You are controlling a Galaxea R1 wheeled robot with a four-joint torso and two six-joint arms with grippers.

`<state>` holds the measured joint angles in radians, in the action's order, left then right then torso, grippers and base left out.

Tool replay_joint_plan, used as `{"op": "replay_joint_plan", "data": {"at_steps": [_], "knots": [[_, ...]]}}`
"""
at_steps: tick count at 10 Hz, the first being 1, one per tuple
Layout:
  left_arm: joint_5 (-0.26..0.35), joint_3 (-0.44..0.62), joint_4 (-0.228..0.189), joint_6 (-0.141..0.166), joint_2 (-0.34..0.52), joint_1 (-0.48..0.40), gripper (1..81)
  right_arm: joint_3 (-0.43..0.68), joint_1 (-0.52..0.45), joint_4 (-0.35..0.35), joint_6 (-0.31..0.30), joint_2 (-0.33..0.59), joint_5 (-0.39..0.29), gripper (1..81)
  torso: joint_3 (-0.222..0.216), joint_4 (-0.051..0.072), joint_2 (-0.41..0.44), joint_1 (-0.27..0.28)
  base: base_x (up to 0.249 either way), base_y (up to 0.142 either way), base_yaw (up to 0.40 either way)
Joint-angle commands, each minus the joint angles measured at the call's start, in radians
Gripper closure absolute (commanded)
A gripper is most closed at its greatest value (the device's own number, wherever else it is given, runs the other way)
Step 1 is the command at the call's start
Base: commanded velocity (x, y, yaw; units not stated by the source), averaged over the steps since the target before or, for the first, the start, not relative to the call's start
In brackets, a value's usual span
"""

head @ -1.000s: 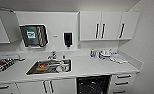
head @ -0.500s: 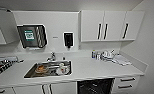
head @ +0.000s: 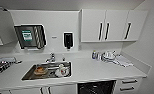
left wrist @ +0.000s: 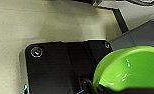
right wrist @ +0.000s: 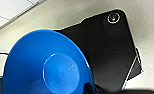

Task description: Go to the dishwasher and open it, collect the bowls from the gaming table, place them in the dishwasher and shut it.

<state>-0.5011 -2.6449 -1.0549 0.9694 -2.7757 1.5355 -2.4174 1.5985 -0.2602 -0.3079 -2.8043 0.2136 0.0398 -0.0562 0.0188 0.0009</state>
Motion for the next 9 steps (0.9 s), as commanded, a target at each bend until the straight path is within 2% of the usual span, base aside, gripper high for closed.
{"op": "replay_joint_plan", "data": {"at_steps": [1,7,8,9], "knots": [[0.013,-0.004,-0.007,0.002,0.022,-0.036,81.1,0.011,-0.034,-0.024,0.000,0.006,-0.033,81.1,0.000,0.000,0.000,0.000,0.000,0.000,0.000],[0.010,-0.004,0.001,0.002,0.025,-0.036,81.1,0.014,-0.027,-0.024,-0.005,0.000,-0.036,81.1,0.000,0.000,0.000,-0.001,0.000,0.000,0.000],[-0.015,-0.004,0.003,0.002,0.037,-0.036,81.1,0.015,-0.028,-0.022,-0.005,0.000,-0.037,81.1,0.000,0.000,0.000,-0.001,0.000,0.000,0.000],[-0.069,-0.003,-0.007,0.003,0.056,-0.036,81.1,0.017,-0.030,-0.024,-0.005,0.000,-0.037,81.1,0.033,0.000,0.000,-0.001,0.000,0.000,0.000]]}}
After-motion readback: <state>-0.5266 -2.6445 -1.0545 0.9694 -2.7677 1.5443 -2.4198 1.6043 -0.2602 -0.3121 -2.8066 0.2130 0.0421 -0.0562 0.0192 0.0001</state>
